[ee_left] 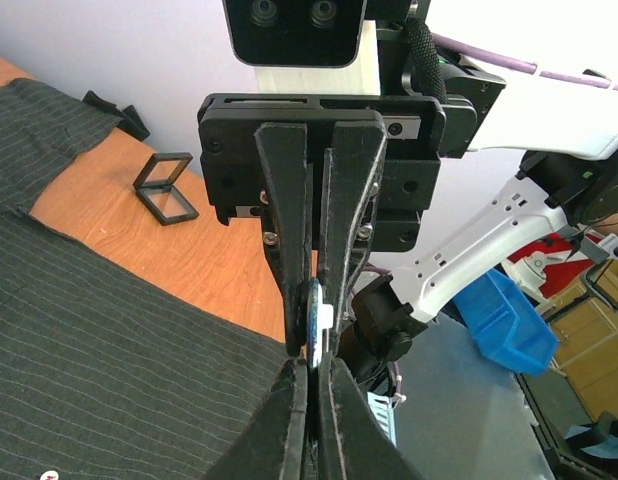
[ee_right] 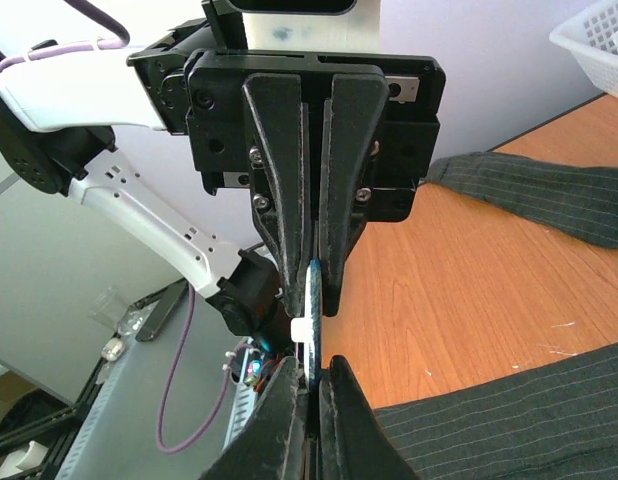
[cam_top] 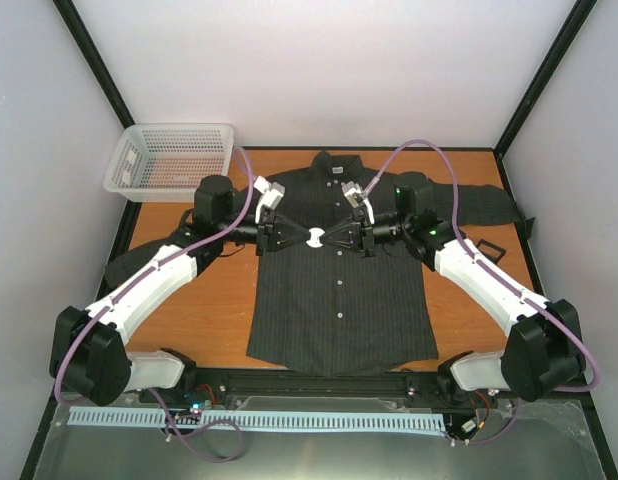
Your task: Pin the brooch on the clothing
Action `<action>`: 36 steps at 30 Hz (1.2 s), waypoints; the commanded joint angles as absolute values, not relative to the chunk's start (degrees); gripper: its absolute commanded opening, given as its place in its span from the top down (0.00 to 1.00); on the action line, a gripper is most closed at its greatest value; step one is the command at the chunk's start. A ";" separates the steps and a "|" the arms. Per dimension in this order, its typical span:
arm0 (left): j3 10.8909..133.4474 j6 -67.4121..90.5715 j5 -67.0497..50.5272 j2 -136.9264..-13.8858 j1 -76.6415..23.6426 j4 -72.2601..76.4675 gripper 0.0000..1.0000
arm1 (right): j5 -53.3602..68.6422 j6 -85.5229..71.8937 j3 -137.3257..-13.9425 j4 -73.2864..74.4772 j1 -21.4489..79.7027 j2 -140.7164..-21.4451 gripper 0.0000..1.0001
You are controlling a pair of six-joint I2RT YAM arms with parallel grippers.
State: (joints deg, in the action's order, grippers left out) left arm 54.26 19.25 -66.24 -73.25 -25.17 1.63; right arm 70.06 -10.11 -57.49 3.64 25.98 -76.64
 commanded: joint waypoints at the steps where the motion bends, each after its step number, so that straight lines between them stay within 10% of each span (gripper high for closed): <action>1: 57.10 17.02 -65.82 -73.67 -25.66 -0.19 0.99 | 71.27 -9.20 -59.09 3.29 26.06 -76.76 0.98; 18: 48.16 23.62 -36.18 -62.52 -26.48 13.96 0.99 | 55.22 -35.74 -51.93 -20.37 28.90 -75.39 0.47; 36: 45.15 28.82 -36.69 -61.30 -26.89 23.72 0.99 | 53.29 -53.02 -56.50 -37.06 30.21 -84.83 0.58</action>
State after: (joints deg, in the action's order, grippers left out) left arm 45.10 28.23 -35.44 -62.37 -26.37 20.08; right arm 53.93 -50.50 -54.26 -33.30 29.74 -83.83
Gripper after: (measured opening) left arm 0.042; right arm 0.425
